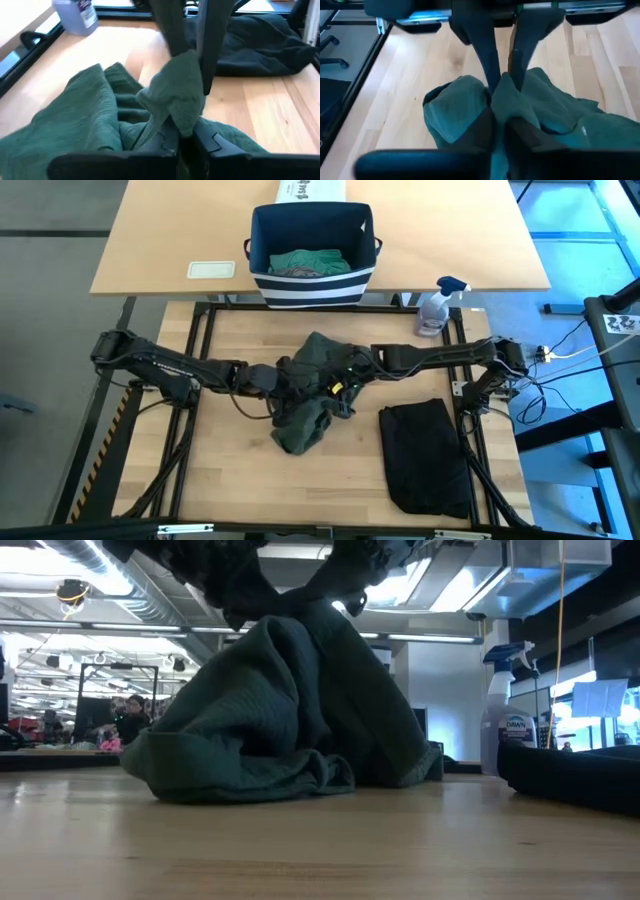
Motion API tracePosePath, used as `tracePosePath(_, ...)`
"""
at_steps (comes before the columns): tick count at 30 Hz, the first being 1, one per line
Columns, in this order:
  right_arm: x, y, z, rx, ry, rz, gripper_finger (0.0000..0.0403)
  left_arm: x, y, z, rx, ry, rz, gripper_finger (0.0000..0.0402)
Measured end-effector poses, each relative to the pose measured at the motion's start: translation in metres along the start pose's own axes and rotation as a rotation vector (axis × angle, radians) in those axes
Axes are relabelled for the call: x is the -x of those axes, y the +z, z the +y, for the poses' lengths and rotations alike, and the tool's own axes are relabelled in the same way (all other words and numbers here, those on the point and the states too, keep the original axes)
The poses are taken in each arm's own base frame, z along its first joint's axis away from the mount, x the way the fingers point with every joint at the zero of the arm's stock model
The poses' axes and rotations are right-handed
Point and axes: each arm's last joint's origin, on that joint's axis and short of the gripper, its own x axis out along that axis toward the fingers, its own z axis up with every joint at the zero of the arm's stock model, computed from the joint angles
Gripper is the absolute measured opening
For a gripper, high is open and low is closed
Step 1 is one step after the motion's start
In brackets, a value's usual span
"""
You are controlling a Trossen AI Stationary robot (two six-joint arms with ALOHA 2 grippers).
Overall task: Fold Laundry from Bin
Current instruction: Fold the green polo shirt
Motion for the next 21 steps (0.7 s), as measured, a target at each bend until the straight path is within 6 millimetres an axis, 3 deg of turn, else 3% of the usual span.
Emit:
tracePosePath(8, 0.03, 0.0, 0.012, 0.019, -0.113, 0.052, 0.0137, 0.023, 0.007, -0.001, -0.035, -0.024, -0.017, 0.0003)
tracePosePath(13, 0.045, -0.008, 0.025, 0.074, -0.203, 0.142, 0.0177, 0.053, 0.012, 0.002, -0.074, -0.025, -0.033, 0.0002)
tracePosePath(21, 0.026, -0.043, 0.039, 0.124, -0.286, 0.262, 0.0181, 0.095, 0.011, 0.012, -0.086, 0.002, -0.023, 0.0001)
